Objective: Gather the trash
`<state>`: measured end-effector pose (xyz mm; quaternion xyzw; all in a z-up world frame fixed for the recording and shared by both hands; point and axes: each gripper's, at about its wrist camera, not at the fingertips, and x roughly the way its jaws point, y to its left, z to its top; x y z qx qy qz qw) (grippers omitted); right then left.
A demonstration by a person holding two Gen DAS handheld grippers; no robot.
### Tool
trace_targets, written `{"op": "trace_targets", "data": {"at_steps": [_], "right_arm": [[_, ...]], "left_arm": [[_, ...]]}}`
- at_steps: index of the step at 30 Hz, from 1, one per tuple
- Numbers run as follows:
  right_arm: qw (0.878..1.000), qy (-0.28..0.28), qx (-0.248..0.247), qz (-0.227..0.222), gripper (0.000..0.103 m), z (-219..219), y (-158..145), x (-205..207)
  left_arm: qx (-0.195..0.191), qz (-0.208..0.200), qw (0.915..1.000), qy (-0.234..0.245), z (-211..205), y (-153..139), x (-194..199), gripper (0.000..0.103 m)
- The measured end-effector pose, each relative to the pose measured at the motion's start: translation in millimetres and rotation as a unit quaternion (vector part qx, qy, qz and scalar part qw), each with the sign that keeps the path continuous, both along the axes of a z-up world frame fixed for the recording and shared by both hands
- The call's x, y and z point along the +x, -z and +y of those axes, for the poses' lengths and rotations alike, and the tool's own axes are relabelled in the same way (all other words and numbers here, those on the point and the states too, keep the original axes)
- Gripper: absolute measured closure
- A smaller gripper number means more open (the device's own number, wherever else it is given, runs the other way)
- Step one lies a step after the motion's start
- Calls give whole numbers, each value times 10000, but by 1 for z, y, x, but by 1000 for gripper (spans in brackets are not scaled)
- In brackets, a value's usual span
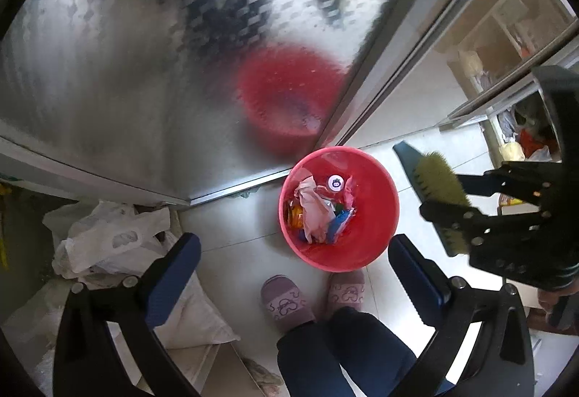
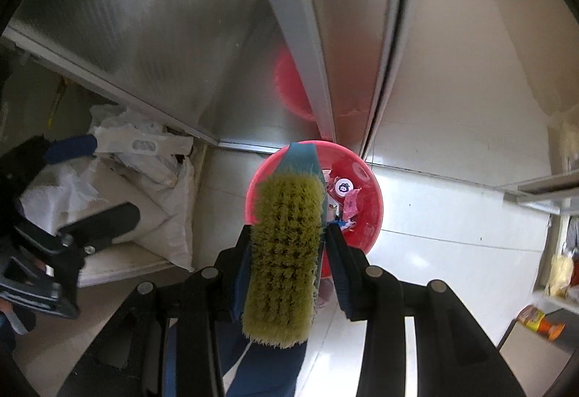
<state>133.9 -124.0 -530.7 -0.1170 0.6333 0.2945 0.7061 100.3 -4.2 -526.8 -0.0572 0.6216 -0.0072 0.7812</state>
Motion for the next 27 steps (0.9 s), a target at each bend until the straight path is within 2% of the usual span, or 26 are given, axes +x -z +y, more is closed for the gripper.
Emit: {"op": "trace_targets", "data": {"at_steps": [6, 7, 8, 10, 11, 15, 18, 21, 22, 27], "right_arm": [[9996, -181, -212, 90, 65, 12, 16, -3], [9995, -192, -219, 116, 56, 11, 13, -2], [9996, -183, -195, 101, 40, 11, 9, -1], [9997, -161, -155, -74, 22, 8, -3, 0], [9996, -152, -150, -176, 16, 7, -8, -1], [9995, -48, -112, -302, 13, -2, -28, -3], [9993, 52, -88, -353, 7, -8, -46, -6], [9984, 121, -120, -548, 5, -14, -73, -10], [9981, 146, -107, -591, 2, -15, -81, -11], [9952, 260, -53, -942, 1, -29, -144, -20]], "left_arm": [[129, 67, 9999, 21, 5, 6, -7, 0], [117, 70, 9999, 20, 6, 5, -9, 0], [111, 70, 9999, 21, 6, 4, -10, 0], [110, 63, 9999, 32, 5, 2, -11, 0], [98, 46, 9999, 30, 5, -1, -12, 0], [63, -48, 10000, -12, 3, -15, -13, 0], [23, -120, 9999, -46, 3, -31, -13, 0], [35, -246, 9996, -109, 2, -59, -14, 0], [48, -295, 9995, -118, 2, -71, -15, 0], [154, -508, 9985, -141, 1, -136, -19, 0]]}}
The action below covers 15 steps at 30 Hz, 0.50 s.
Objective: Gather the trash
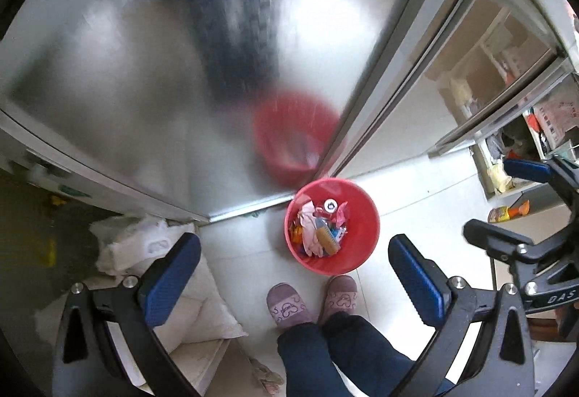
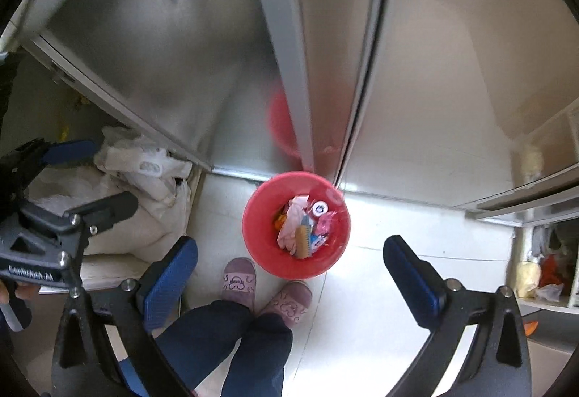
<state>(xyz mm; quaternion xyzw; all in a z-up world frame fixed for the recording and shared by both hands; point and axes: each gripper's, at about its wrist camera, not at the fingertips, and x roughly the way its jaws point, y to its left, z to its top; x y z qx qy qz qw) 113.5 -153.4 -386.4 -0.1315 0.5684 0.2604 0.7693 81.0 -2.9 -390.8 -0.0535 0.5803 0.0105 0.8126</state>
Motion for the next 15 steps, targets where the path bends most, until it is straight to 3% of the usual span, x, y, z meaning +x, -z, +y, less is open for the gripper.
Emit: {"op": "trace_targets", "data": {"at_steps": [7, 15], "right_arm": [[9984, 146, 10, -555, 1, -8, -89, -4], [9900, 332, 336, -1330, 1, -19, -187, -3]], "left_arm": [[132, -311, 9994, 57, -2, -93, 1, 0], [112, -1142, 9934, -76, 3, -197, 2, 0]]}}
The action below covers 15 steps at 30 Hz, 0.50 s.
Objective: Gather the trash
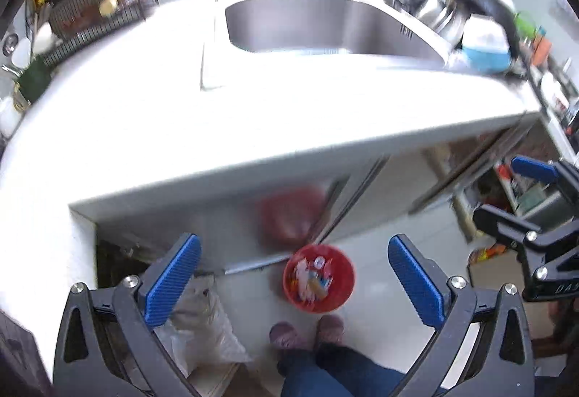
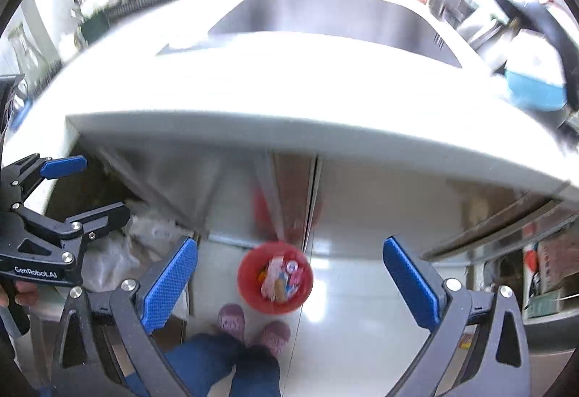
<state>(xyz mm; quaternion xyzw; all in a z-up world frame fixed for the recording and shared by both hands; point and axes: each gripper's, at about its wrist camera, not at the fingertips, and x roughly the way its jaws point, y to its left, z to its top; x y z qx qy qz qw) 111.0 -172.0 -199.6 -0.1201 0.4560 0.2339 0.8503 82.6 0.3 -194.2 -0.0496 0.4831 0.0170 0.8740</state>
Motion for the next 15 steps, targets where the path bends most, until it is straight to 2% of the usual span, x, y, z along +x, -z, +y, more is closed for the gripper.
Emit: {"op": "trace_targets", "data": {"at_steps": [8, 12, 15], "right_arm": [[9978, -26, 283, -600, 1, 1, -68, -8], [9961, 108, 381, -791, 1, 2, -99, -16], [9939, 288, 494, -948, 1, 0, -117, -26]], "left_arm": [[193, -649, 9977, 104, -7, -88, -6, 0], [250, -1063, 9939, 160, -6, -130, -15, 0], [233, -1212, 9922, 172, -1, -157, -25, 0]]}}
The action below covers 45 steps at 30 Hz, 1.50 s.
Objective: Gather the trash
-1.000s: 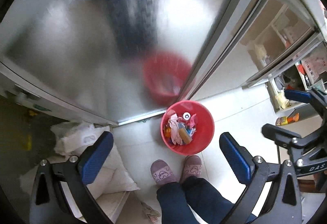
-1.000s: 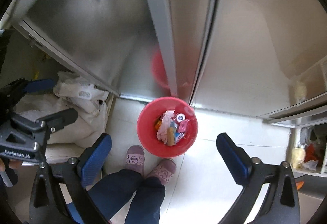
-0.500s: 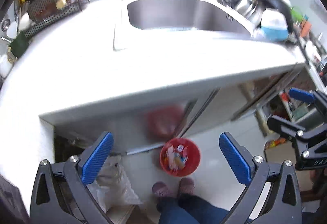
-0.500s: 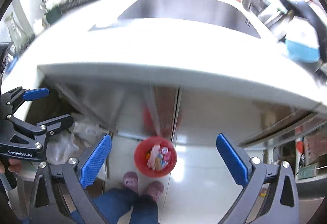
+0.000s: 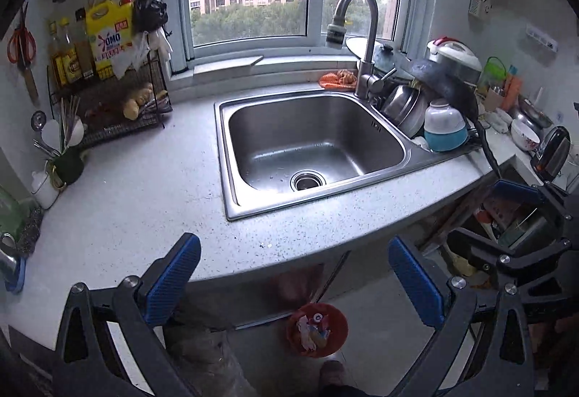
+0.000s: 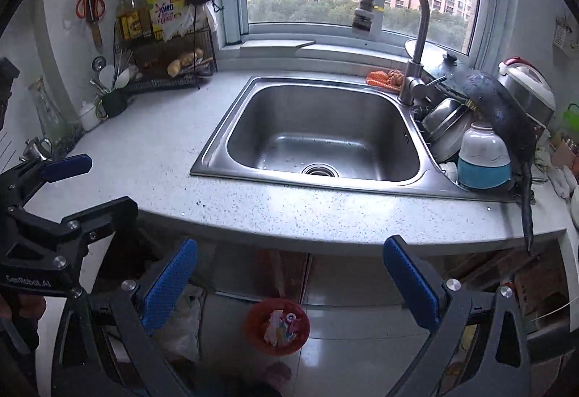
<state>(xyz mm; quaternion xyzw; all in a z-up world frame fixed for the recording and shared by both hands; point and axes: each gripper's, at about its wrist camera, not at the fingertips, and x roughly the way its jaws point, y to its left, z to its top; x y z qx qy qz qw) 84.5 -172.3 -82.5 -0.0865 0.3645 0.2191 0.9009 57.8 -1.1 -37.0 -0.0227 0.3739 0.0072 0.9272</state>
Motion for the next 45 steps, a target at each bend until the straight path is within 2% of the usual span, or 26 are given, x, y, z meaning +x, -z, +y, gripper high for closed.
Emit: {"op": "trace_targets", "data": {"at_steps": [3, 9, 15, 24, 29, 45], "right_arm": [[9998, 91, 136, -143, 1, -2, -23, -13], [9965, 338, 291, -709, 1, -5, -63, -47], [9943, 466, 234, -928, 1, -2, -69, -68], [9929, 594, 80, -1024, 1, 2, -69, -92], [9928, 563, 91, -1055, 1, 5, -71, -98], [9930, 449, 46, -1089, 1, 11, -71, -104]], "left_arm": [[-110, -188, 9998, -29, 7, -26, -18, 0], [-79, -446, 9990, 61, 4, -53, -53, 0], [-30, -619, 9980, 154, 1, -61, -81, 0], [-106, -708, 9971, 274, 3, -61, -98, 0], [-63, -843, 9962, 193, 4, -63, -108, 0], [-85, -842, 9964, 86, 10, -62, -120, 0]]}}
